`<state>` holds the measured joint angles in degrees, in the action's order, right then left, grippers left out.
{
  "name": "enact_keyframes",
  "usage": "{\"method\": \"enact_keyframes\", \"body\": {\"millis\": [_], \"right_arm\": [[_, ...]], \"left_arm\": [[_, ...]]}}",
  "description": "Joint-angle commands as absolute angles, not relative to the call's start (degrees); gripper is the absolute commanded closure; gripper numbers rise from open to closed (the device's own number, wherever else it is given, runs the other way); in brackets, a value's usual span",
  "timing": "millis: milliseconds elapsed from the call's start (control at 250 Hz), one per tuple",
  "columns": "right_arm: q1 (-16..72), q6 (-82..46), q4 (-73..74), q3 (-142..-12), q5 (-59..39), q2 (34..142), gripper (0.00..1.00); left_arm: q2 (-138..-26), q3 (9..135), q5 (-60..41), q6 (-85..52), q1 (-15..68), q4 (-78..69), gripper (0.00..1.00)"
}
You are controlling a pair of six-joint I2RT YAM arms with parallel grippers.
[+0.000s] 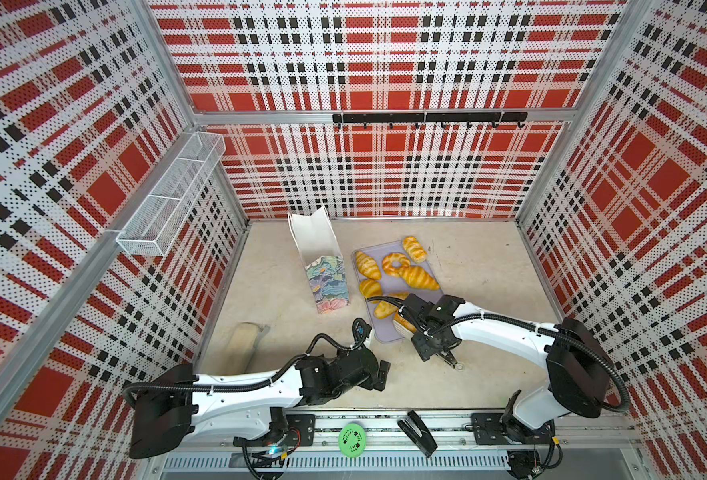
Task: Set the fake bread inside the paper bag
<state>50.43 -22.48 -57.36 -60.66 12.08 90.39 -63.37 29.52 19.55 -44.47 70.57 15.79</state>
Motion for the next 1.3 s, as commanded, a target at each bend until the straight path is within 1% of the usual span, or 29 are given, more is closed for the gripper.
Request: {"method": "enact_keyframes", "body": {"millis": [0,96,308,448,768,1104,1148,1197,1297], "right_arm": [[50.2,-21.2,-57.9,-62.9,12.8,91.8,0.34],[50.2,-20.7,-58.5,-63.3,12.8,92.1,0.37],[50.0,-20.0,-59.4,-63.7,13.0,91.5,0.51],[49.9,-19.8,-59.1,-63.3,12.9,89.9,0.55],[49.9,-18.9,-56.9,-60.8,10.9,84.3,0.58],[49.8,-19.1,-56.3,-60.3,10.8,79.0,0.58],[49.9,-18.8,-55.8,-60.5,10.8,78.4,0.58],[50.0,-18.4,-55.2,-60.7,8.7,77.8,0.58],[50.6,-18.4,-54.6,-61.9,8.6,76.8,0.58]], "left_arm": [[-62.5,30.7,21.1,-44.0,70.9,15.9,0.0],[-62.0,30.6,21.4,-43.9,70.8,16.3,0.01],[-60.1,30.8,21.6,-42.3,70.8,16.7,0.01],[-57.8,30.3,21.9,-41.2,70.8,16.5,0.01],[-51.9,28.7,23.3,-40.6,70.1,17.5,0.01],[-47.4,30.7,23.1,-38.2,68.2,22.5,0.01],[-46.7,30.9,23.0,-37.7,67.8,23.0,0.01],[-45.9,31.1,22.9,-37.2,67.2,23.5,0.01],[-44.2,31.6,21.3,-36.4,65.3,24.3,0.01]]}}
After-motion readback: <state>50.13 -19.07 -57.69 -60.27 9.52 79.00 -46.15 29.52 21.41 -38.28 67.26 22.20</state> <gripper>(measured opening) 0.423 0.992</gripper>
